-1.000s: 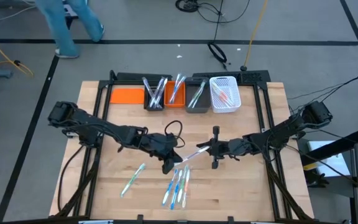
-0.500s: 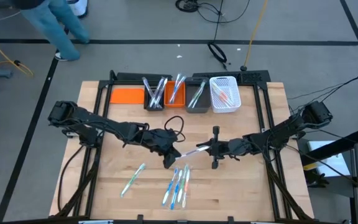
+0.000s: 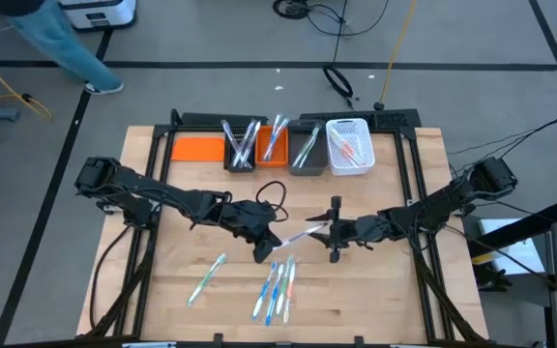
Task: Pick & Place Toothbrushes
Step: Put the violet toothbrush into the black basket
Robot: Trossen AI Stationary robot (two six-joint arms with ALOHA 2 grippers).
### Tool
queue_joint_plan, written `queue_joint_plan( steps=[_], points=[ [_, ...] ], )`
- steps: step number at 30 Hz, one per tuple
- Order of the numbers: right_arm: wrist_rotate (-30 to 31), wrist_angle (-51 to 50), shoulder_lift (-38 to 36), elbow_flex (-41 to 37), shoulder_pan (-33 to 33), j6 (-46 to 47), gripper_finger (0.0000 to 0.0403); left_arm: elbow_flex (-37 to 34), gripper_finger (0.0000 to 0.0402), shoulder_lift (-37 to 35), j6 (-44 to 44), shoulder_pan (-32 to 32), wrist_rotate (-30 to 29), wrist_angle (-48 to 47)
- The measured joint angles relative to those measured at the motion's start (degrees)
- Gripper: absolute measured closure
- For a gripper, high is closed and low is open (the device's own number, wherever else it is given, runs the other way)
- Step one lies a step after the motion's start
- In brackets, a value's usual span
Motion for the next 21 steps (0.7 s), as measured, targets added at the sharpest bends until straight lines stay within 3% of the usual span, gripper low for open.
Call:
queue_joint_plan(
  steps=[3, 8, 21],
  points=[
    [0.35, -0.28, -0.02, 0.0, 0.0, 0.35, 0.0255, 0.0, 0.0394, 0.0, 0.09, -0.02, 0.0, 1.15],
    [-0.23, -0.56, 0.0, 0.0, 0.12, -0.28, 0.0382, 0.0, 0.0394, 0.02, -0.07, 0.14, -0.02, 0.81],
    [-0.23, 0.5, 0.0, 0.0, 0.46, 0.65, 0.0395, 0.0, 0.0394, 0.0, -0.26, 1.57, -0.04, -1.29]
  ],
)
